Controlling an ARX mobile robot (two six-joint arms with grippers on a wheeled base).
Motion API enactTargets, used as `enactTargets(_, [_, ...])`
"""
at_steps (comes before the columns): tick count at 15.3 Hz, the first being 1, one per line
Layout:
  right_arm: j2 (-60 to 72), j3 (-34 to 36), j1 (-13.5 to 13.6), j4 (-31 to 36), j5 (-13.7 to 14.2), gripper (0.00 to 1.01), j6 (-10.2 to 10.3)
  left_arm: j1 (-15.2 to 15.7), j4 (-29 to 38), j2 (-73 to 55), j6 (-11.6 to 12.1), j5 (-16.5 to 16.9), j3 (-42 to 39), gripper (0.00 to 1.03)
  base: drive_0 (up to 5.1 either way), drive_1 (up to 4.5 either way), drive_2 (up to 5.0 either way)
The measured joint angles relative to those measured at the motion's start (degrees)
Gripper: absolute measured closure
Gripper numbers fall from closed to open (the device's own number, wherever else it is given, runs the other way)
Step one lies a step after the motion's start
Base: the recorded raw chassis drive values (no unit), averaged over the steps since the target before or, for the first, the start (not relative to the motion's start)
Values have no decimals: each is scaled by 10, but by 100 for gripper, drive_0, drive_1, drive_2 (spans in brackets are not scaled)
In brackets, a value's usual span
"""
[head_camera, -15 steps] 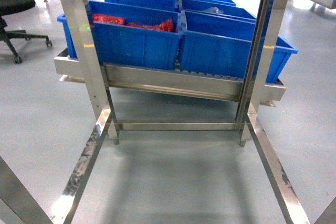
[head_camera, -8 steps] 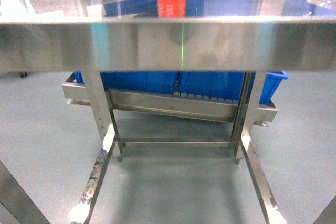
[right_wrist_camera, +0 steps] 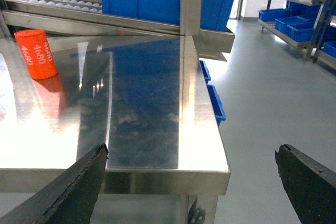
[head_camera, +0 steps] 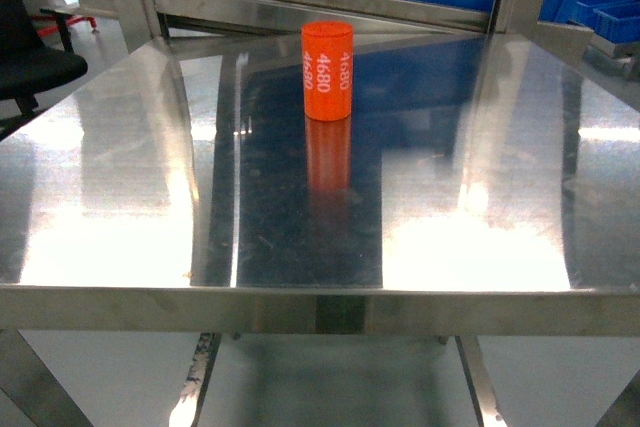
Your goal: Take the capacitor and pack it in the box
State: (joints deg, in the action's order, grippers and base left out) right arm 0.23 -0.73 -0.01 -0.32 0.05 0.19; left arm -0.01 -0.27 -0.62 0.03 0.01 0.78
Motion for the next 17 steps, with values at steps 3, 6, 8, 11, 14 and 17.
enactTargets(3, [0,0,0,0,-1,3,-1,0,0,0,0,0,0,5,0,0,0])
enactTargets(6, [0,0,0,3,0,3,-1,0,2,0,0,0,0,5,0,0,0])
enactTargets(8, [0,0,0,0,-1,3,0,0,-1,0,0,0,0,5,0,0,0])
enactTargets(11, [0,0,0,0,0,3,0,0,0,0,0,-1,0,5,0,0,0])
enactTargets(14, [0,0,0,0,0,3,0,0,0,0,0,0,0,5,0,0,0])
enactTargets(17, [0,0,0,0,0,3,0,0,0,0,0,0,0,5,0,0,0])
